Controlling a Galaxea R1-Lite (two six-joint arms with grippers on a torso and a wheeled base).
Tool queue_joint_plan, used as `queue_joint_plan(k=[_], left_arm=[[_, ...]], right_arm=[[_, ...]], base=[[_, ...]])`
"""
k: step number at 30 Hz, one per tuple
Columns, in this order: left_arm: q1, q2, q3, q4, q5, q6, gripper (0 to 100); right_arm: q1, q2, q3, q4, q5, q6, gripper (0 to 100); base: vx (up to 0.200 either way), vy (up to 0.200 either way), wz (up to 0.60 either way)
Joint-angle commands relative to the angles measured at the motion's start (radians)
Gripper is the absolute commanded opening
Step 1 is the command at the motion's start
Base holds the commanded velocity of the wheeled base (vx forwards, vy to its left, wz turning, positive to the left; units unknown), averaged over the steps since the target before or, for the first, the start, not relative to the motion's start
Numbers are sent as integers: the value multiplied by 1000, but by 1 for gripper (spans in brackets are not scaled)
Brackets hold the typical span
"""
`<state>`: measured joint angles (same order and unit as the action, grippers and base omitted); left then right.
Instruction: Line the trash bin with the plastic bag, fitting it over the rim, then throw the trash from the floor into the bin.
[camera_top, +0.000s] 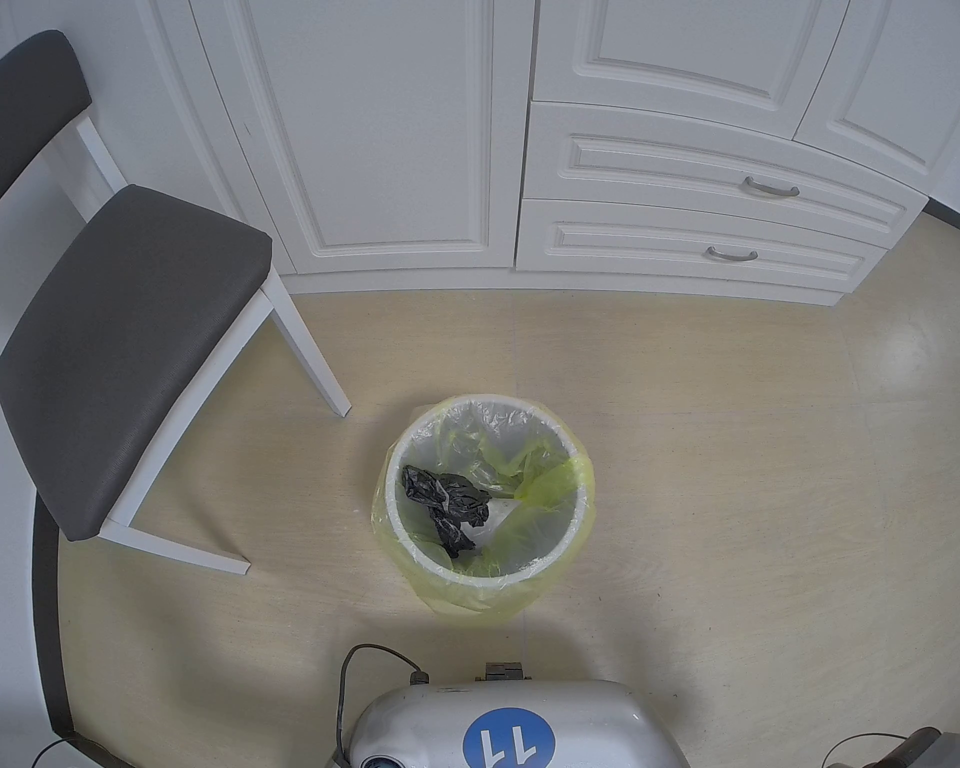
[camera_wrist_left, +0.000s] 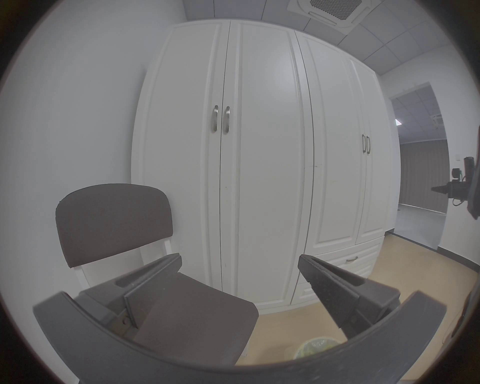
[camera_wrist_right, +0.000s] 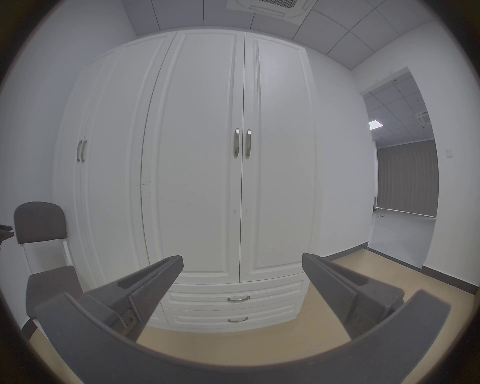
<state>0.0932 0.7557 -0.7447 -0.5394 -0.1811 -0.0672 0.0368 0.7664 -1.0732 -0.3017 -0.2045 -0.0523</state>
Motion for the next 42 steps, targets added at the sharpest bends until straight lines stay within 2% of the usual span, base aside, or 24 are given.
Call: queue_joint_plan(k=[1,3,7,13,20,23,27,32,37,42], left_arm=[[3,-10,10,-2,2,6,100],[14,-61,30,-2,-1,18,100],[14,-154,87,12,-12,26,100],[3,-214,119,116,-31,14,100],[5,-263,108,144,41,-8,100],[13,-308,110,156,40,-3,100],[13,-312,82,199,35,1,100],[13,-315,38,211,32,9,100],[13,-322,-22,251,34,10,100],[13,-339,-64,305,38,10,100]], right_arm=[[-11,-101,32,15,-3,-1,100],[-35,-173,73,29,-24,-1,100],[-37,-302,144,55,-41,-3,100],[-34,-435,193,181,-98,0,100],[78,-387,162,210,-92,23,100],[91,-401,174,217,-101,22,100],[80,-481,217,217,-104,19,100],[44,-607,260,253,-139,14,100],[17,-685,282,319,-128,-9,100],[-5,-699,292,322,-113,-4,100]], base=[[0,0,0],[0,0,0],[0,0,0],[0,0,0],[0,0,0],[0,0,0],[0,0,0],[0,0,0],[0,0,0],[0,0,0]])
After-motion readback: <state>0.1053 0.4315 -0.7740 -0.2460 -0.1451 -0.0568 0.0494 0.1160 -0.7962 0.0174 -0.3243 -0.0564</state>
